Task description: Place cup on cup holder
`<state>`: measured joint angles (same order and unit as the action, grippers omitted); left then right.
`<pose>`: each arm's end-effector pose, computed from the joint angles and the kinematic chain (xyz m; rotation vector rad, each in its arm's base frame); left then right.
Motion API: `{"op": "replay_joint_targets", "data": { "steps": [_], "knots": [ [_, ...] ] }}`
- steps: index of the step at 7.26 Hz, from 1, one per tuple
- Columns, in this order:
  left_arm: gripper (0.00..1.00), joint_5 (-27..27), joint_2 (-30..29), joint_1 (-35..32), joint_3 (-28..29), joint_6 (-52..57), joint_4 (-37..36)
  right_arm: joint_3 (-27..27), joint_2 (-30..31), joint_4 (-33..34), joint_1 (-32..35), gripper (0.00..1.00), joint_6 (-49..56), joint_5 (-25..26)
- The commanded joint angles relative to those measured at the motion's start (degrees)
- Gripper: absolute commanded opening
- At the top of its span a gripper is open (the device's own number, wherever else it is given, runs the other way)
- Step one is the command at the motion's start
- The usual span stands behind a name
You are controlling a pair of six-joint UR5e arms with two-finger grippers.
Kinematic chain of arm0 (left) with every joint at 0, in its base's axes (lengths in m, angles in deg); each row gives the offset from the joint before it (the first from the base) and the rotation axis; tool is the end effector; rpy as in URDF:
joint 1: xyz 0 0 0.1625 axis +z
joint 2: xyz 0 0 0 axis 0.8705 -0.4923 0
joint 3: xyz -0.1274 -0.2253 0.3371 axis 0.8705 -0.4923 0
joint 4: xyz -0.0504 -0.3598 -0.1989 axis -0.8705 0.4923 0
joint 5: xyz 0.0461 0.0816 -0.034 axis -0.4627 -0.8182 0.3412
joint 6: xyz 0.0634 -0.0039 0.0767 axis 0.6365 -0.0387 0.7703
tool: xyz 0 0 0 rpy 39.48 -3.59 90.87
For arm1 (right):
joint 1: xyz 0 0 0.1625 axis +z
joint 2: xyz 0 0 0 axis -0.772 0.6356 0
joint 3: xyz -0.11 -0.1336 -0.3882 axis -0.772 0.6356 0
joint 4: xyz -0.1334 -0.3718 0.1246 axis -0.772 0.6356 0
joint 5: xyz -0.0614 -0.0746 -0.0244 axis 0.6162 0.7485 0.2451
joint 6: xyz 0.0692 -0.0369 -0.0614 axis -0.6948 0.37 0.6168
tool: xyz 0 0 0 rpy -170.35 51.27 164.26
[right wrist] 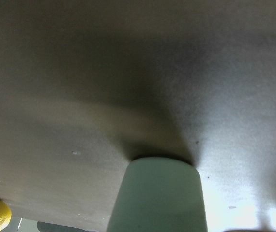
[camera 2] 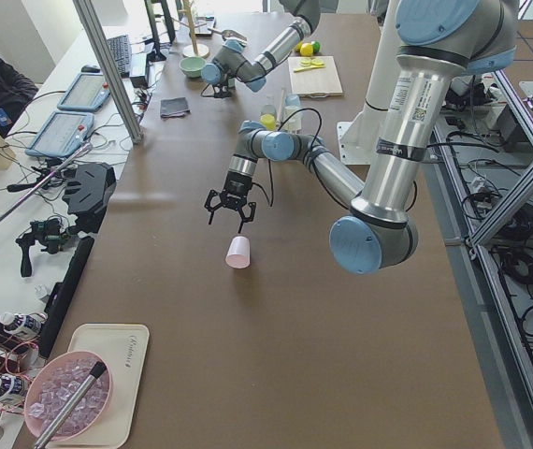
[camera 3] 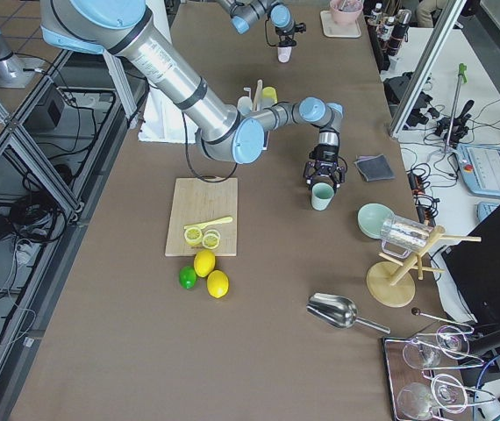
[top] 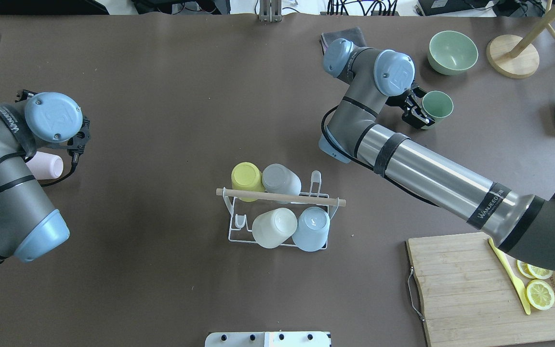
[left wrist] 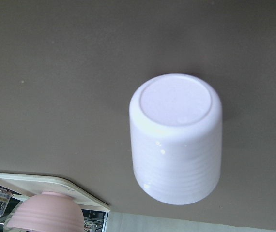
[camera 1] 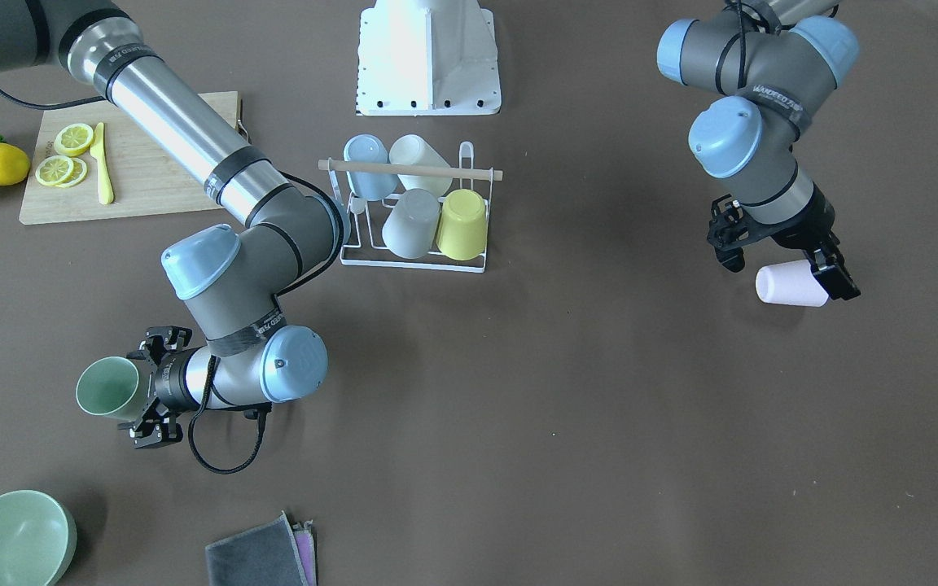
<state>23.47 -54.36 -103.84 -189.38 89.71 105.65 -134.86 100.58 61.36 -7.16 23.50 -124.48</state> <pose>0.3061 -0.4992 0.4343 0.1942 -0.2044 1.4474 -0.4856 -0.6542 0.4164 -0.2559 0.0927 -1.6751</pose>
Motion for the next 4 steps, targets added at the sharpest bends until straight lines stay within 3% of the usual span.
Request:
{"op": "replay_joint_targets", "data": {
  "steps": [1,2,4],
  "knots": [
    [0.97,9.3,2.9,-2.9,0.1,-0.3,11.1,1.0,0.0,0.4,0.1,0.99,1.0,0.2],
    [0.97,14.3,6.0,-3.0,0.4,-0.3,16.7,1.1,0.0,0.9,0.2,0.99,1.0,0.6],
    [0.97,16.3,7.8,-3.7,2.6,-0.3,22.7,1.1,-0.1,1.7,0.1,0.99,1.0,1.4]
  ]
}}
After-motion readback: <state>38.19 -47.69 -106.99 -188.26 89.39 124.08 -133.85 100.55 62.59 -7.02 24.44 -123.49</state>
